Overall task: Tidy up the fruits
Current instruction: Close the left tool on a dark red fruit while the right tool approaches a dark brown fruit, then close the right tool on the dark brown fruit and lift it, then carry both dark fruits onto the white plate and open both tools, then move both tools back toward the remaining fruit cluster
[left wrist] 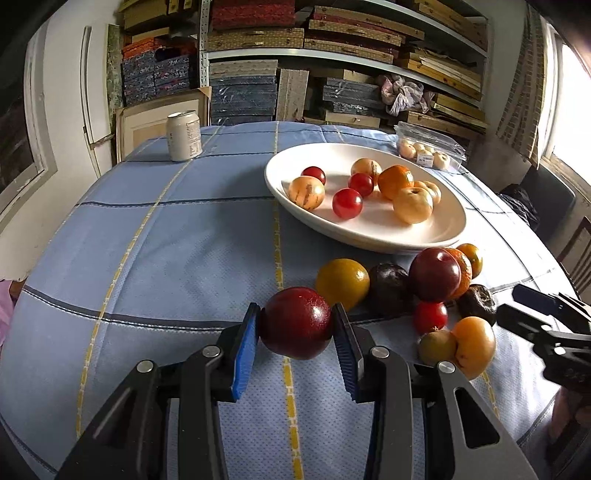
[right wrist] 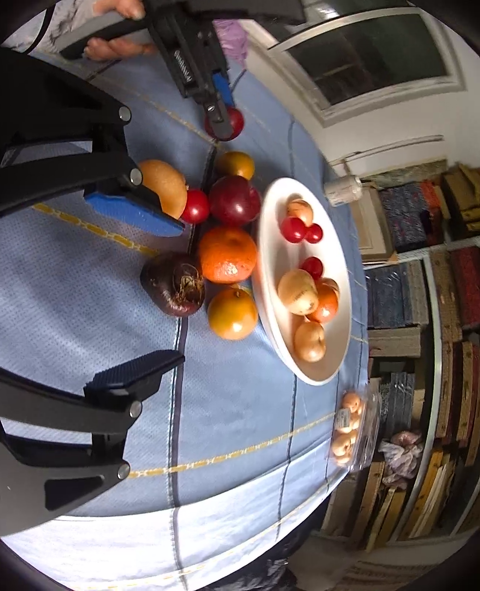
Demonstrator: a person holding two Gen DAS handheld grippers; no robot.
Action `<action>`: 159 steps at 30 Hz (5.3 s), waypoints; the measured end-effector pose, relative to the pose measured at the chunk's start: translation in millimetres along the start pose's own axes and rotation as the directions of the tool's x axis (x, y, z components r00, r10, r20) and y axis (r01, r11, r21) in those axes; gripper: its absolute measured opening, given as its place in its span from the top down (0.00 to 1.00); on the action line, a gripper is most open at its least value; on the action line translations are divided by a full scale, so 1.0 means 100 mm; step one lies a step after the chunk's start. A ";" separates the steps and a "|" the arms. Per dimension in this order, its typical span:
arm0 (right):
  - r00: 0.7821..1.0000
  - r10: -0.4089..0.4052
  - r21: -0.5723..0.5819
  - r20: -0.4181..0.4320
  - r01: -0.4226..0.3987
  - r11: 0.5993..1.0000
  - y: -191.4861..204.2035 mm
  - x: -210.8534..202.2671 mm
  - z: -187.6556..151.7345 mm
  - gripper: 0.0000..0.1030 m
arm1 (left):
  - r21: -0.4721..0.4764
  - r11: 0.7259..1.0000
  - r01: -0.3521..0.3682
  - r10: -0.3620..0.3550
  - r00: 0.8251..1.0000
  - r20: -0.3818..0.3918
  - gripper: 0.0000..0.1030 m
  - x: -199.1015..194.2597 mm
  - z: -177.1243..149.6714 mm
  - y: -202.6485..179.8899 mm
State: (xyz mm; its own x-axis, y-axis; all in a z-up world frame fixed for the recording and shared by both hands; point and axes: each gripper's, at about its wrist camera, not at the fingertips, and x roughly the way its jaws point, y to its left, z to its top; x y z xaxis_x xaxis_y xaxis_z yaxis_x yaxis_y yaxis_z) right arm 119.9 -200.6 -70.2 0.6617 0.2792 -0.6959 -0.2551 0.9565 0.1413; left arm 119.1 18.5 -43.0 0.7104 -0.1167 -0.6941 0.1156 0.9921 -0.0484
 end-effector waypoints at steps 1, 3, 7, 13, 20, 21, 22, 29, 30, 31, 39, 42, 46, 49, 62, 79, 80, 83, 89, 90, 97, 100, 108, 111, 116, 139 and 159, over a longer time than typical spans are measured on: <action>1.000 -0.005 -0.011 -0.009 0.005 1.000 0.02 0.02 0.00 0.39 | 0.000 1.000 0.002 -0.002 1.000 0.001 0.62 0.00 0.00 0.00; 1.000 -0.012 -0.028 -0.025 0.011 1.000 0.06 0.08 0.01 0.41 | 0.000 1.000 0.005 -0.005 1.000 0.001 0.62 -0.01 0.00 0.00; 0.999 -0.025 -0.039 -0.048 0.023 0.999 0.08 0.17 0.06 0.44 | 0.002 1.000 0.011 -0.011 1.000 -0.002 0.62 -0.01 0.00 -0.02; 0.996 -0.024 -0.016 -0.084 0.022 1.000 0.03 0.27 0.09 0.47 | 0.006 1.000 0.016 -0.016 1.000 -0.009 0.62 0.01 -0.01 -0.03; 0.994 -0.030 -0.015 -0.108 0.028 0.999 0.04 0.32 0.08 0.47 | 0.013 1.000 0.016 -0.016 1.000 -0.021 0.62 0.03 -0.01 -0.04; 0.994 -0.033 -0.018 -0.108 0.031 0.999 0.04 0.32 0.09 0.48 | 0.013 1.000 0.016 -0.016 1.000 -0.023 0.62 0.04 -0.02 -0.04; 0.994 -0.035 -0.021 -0.108 0.033 0.999 0.05 0.32 0.08 0.48 | 0.013 1.000 0.015 -0.015 1.000 -0.025 0.62 0.04 -0.02 -0.04; 0.994 -0.055 -0.060 -0.099 0.050 0.997 0.13 0.29 0.06 0.57 | 0.013 1.000 0.014 -0.014 0.999 -0.038 0.62 0.08 -0.02 -0.04; 0.994 -0.055 -0.058 -0.099 0.049 0.997 0.13 0.30 0.06 0.57 | 0.014 1.000 0.015 -0.014 0.999 -0.039 0.62 0.08 -0.02 -0.04; 0.994 -0.054 -0.055 -0.098 0.049 0.997 0.13 0.29 0.06 0.57 | 0.015 1.000 0.015 -0.014 0.999 -0.041 0.62 0.08 -0.02 -0.04; 0.997 -0.074 -0.053 -0.014 0.073 0.996 0.14 0.11 0.05 0.58 | 0.012 1.000 0.018 -0.018 0.999 -0.044 0.62 0.10 -0.03 -0.03; 0.998 -0.064 -0.023 0.027 0.064 0.998 0.08 -0.03 0.06 0.58 | 0.003 1.000 0.010 -0.010 1.000 -0.028 0.62 0.06 -0.01 -0.02; 0.983 -0.042 0.035 0.178 0.036 0.999 -0.10 -0.68 0.38 0.58 | -0.008 1.000 -0.001 0.001 1.000 0.020 0.62 -0.15 0.18 0.04; 0.950 -0.055 0.043 0.306 0.044 0.998 -0.17 -1.19 0.73 0.58 | 0.003 1.000 -0.023 0.023 0.997 0.075 0.62 -0.36 0.52 0.07; 0.936 0.029 0.017 0.352 -0.037 0.999 -0.14 -0.89 1.69 0.58 | 0.049 0.998 -0.034 0.027 0.990 0.140 0.62 -0.07 1.60 -0.32; 0.998 -0.022 0.036 0.050 0.020 0.999 -0.45 1.11 1.86 0.58 | 0.002 1.000 -0.028 0.028 0.999 -0.016 0.62 1.30 1.74 -0.29; 0.999 -0.020 0.040 0.046 0.018 0.999 -0.46 1.17 1.86 0.58 | 0.003 1.000 -0.031 0.031 0.999 -0.021 0.62 1.33 1.74 -0.28; 0.999 -0.017 0.028 0.029 0.017 0.999 -0.46 1.28 1.85 0.58 | 0.001 0.999 -0.038 0.038 0.999 -0.034 0.62 1.40 1.74 -0.26; 0.999 -0.011 0.025 0.035 0.010 1.000 -0.47 1.27 1.85 0.58 | 0.008 0.999 -0.038 0.038 0.998 -0.046 0.62 1.48 1.71 -0.28; 0.999 -0.009 0.023 0.033 0.008 1.000 -0.47 1.27 1.85 0.58 | 0.012 0.999 -0.040 0.041 0.998 -0.046 0.61 1.48 1.72 -0.29; 1.000 -0.004 0.027 0.019 0.003 1.000 -0.47 1.30 1.82 0.58 | 0.014 0.999 -0.033 0.034 0.998 -0.051 0.61 1.50 1.71 -0.30; 1.000 0.002 0.030 0.011 -0.002 1.000 -0.48 1.33 1.82 0.58 | 0.023 0.999 -0.042 0.043 0.998 -0.038 0.60 1.48 1.71 -0.32; 0.999 0.014 0.039 0.036 -0.016 0.999 -0.49 1.23 1.85 0.56 | 0.037 0.998 -0.054 0.055 0.998 -0.013 0.40 1.43 1.71 -0.34; 0.999 0.020 0.039 0.045 -0.022 0.999 -0.48 1.18 1.86 0.56 | 0.035 0.998 -0.052 0.052 0.999 -0.011 0.38 1.41 1.71 -0.34; 0.998 0.032 0.040 0.054 -0.034 0.999 -0.46 1.12 1.88 0.56 | 0.037 0.998 -0.058 0.058 0.998 0.001 0.29 1.37 1.72 -0.36; 0.975 0.104 0.093 0.195 -0.124 0.988 -0.15 -0.18 1.10 0.42 | 0.030 0.992 -0.119 0.116 0.989 0.091 0.24 0.09 0.92 -0.37; 0.986 0.105 0.071 0.130 -0.115 0.991 0.12 -0.27 0.02 0.34 | 0.004 0.995 -0.102 0.101 0.993 0.056 0.23 -0.10 0.11 -0.26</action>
State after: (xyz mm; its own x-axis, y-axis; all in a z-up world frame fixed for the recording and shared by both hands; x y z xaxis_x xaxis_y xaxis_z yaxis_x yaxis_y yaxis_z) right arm 100.4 -196.4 -48.1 0.7175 0.3865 -0.5795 -0.2783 0.9217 0.2701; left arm 116.6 -6.6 -27.1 0.7560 -0.0181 -0.6543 0.0454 0.9987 0.0249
